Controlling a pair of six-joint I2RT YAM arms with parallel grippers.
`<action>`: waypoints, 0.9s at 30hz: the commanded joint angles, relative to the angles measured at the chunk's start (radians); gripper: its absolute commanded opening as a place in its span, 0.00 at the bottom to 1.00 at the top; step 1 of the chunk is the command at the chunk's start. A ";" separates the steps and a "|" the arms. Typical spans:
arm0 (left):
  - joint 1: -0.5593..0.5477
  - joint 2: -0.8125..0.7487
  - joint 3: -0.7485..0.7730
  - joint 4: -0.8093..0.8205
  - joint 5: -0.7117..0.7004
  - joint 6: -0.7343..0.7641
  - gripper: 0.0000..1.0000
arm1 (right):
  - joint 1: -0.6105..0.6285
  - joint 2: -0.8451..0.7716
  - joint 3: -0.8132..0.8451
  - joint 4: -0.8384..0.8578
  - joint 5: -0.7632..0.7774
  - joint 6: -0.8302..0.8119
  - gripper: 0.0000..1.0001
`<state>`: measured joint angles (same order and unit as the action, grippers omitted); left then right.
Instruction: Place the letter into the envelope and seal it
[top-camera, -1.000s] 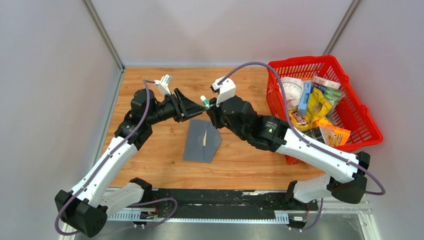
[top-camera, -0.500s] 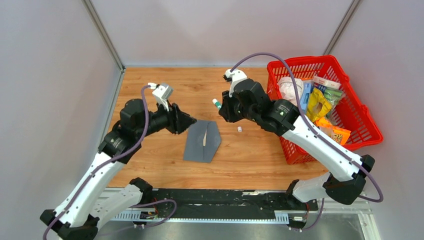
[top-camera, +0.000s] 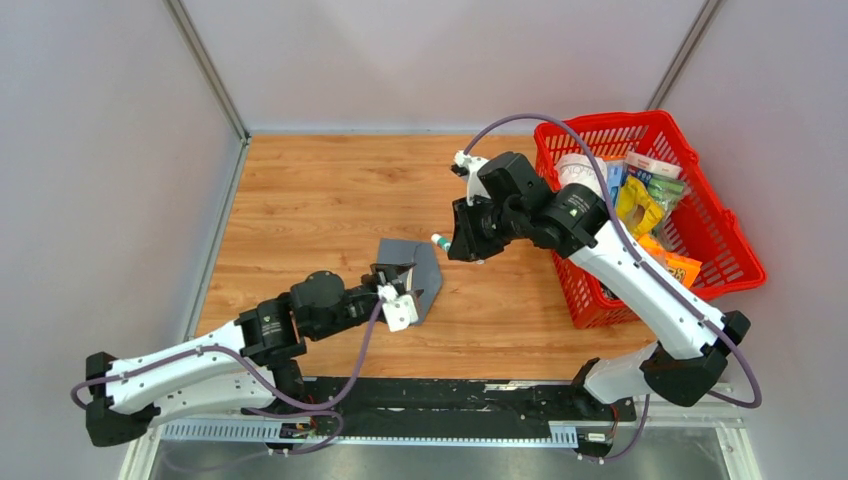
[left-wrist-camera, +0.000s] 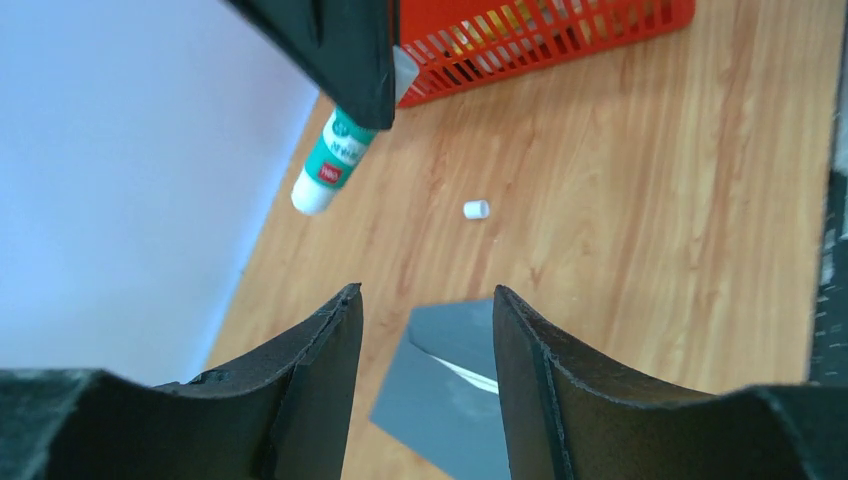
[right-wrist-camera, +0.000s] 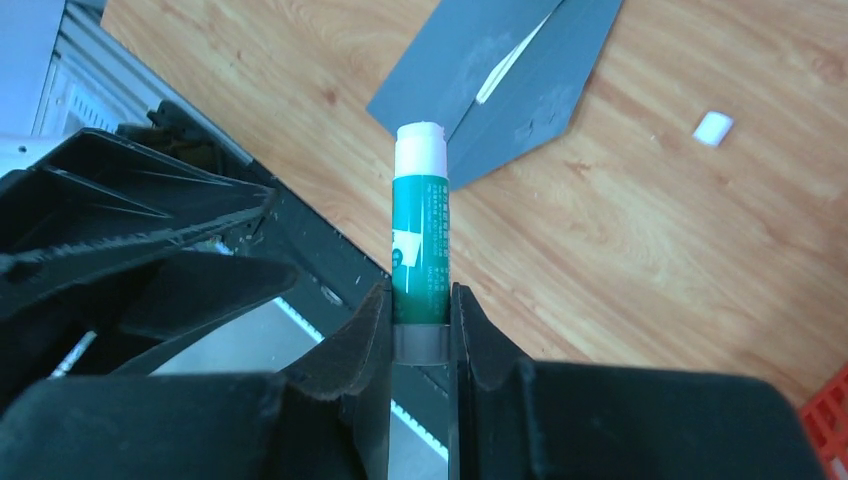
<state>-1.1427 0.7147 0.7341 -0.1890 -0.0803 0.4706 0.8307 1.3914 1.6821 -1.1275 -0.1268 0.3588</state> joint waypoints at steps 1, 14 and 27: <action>-0.061 0.038 -0.008 0.161 -0.108 0.319 0.58 | -0.008 -0.035 -0.022 -0.063 -0.114 0.009 0.00; -0.091 0.086 -0.048 0.194 -0.087 0.398 0.59 | -0.008 -0.020 -0.062 -0.048 -0.195 0.028 0.00; -0.089 0.126 -0.042 0.158 -0.030 0.298 0.59 | -0.007 0.027 -0.025 -0.040 -0.254 0.051 0.00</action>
<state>-1.2289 0.8261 0.6880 -0.0425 -0.1406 0.8070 0.8234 1.4094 1.6112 -1.1786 -0.3328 0.3923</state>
